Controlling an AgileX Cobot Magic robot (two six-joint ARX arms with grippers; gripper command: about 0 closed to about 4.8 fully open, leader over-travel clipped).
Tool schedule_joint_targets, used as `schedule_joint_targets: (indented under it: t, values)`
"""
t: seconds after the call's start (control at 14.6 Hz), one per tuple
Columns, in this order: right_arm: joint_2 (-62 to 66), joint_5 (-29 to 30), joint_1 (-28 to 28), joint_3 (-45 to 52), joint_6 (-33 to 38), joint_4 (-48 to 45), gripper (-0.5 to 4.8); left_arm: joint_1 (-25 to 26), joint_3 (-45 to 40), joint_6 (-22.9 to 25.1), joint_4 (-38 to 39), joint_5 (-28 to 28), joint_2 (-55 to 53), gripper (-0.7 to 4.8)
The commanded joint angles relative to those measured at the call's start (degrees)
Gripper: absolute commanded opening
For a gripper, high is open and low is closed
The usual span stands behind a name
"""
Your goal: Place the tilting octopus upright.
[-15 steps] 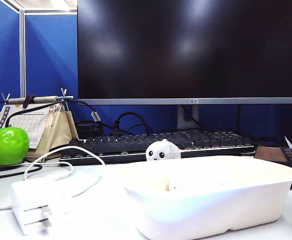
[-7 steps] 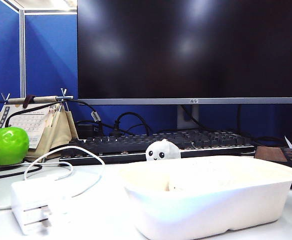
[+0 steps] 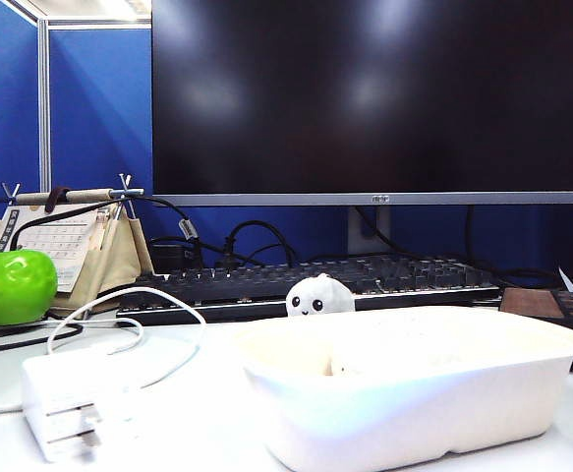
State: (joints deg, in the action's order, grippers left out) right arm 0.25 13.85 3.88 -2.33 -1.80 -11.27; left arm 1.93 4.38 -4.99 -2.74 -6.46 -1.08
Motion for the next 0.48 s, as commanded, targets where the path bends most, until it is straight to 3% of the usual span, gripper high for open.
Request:
schedule_joint_targets:
  t: [0.07, 0.48]
  values:
    - [-0.11, -0.31, 0.66, 0.31, -0.15, -1.03, -0.05, 0.0, 0.04, -0.13, -0.57, -0.24, -0.04, -0.05]
    - [-0.13, -0.17, 0.61, 1.9, 0.24, -0.81, -0.05, 0.0, 0.04, -0.15, -0.57, -0.24, -0.04, -0.05]
